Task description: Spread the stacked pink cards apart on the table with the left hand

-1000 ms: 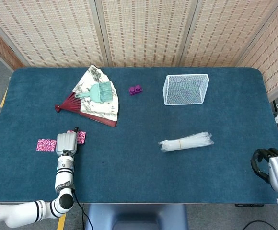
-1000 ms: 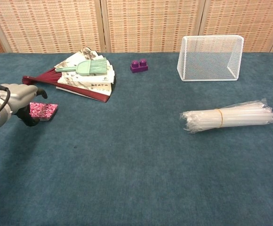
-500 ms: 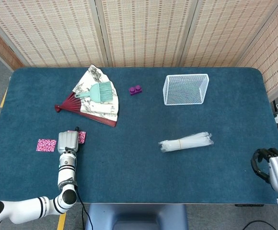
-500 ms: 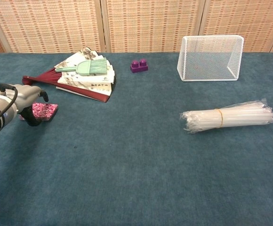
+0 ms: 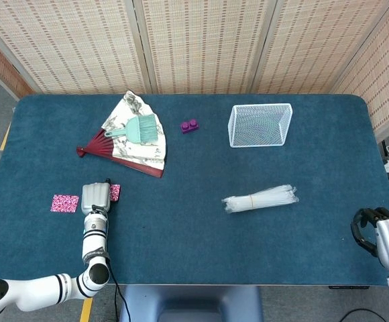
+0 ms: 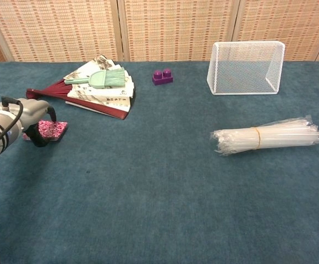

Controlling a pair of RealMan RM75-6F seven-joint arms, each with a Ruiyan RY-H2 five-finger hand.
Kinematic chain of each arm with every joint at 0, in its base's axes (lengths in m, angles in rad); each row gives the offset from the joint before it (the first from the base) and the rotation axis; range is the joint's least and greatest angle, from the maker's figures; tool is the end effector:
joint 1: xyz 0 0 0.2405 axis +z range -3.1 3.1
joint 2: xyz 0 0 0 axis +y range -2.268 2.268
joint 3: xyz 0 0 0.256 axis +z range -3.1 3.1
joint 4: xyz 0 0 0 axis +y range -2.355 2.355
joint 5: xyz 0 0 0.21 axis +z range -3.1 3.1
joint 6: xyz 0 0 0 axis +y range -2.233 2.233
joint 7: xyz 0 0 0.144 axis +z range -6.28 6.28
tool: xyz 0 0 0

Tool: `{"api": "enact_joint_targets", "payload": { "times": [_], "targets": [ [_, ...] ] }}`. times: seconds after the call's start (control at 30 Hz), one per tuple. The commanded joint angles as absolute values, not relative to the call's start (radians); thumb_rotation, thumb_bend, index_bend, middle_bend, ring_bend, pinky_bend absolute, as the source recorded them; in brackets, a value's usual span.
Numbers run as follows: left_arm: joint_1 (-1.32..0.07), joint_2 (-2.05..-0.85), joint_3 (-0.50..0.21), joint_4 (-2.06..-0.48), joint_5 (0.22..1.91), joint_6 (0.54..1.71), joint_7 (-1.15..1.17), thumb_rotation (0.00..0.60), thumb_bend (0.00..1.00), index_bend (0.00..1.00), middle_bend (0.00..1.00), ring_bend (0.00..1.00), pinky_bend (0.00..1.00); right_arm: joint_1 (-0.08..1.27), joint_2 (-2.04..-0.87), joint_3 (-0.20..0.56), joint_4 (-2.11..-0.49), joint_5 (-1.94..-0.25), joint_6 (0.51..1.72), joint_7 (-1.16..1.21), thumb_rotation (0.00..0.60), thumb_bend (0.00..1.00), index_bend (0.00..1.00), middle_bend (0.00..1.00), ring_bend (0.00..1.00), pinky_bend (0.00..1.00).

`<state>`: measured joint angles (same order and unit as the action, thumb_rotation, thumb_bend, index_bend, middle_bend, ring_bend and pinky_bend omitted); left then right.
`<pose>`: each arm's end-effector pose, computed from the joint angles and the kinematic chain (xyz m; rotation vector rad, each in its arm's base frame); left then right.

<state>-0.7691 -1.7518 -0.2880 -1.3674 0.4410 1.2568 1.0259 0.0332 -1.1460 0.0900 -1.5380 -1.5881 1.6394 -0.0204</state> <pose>-0.1941 0.3545 -0.0318 -1.4703 -0.9556 -0.3242 -0.3083 -0.1714 0.1779 1.3369 -0.7047 0.9803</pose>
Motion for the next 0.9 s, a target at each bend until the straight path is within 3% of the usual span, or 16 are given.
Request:
{"api": "enact_joint_targets", "payload": {
  "times": [0.03, 0.13, 0.5, 0.9],
  "targets": [
    [-0.769, -1.753, -0.286, -1.365, 0.445, 1.258, 1.021, 0.6, 0.39, 0.25, 1.0, 1.0, 1.0, 0.034, -1.146, 0.09, -1.538, -1.588, 1.639, -0.02, 0.6, 0.5, 0.74, 0.65, 0.55, 0.84],
    [-0.768, -1.757, -0.281, -1.359, 0.457, 1.263, 1.013, 0.6, 0.39, 0.28, 1.0, 1.0, 1.0, 0.034, -1.146, 0.089, -1.538, -1.589, 1.639, -0.02, 0.6, 0.5, 0.74, 0.65, 0.55, 0.84],
    [-0.749, -1.745, -0.258, -1.376, 0.507, 1.281, 0.981, 0.6, 0.41, 0.61, 1.0, 1.0, 1.0, 0.034, -1.146, 0.089, -1.538, -1.588, 1.638, -0.02, 0.6, 0.5, 0.74, 0.65, 0.55, 0.84],
    [-0.61, -1.603, -0.142, -1.568, 0.643, 1.42, 0.902, 0.6, 0.41, 0.65, 1.0, 1.0, 1.0, 0.035, -1.146, 0.088, -1.539, -1.588, 1.634, -0.022, 0.6, 0.5, 0.74, 0.65, 0.55, 0.84]
  ]
}}
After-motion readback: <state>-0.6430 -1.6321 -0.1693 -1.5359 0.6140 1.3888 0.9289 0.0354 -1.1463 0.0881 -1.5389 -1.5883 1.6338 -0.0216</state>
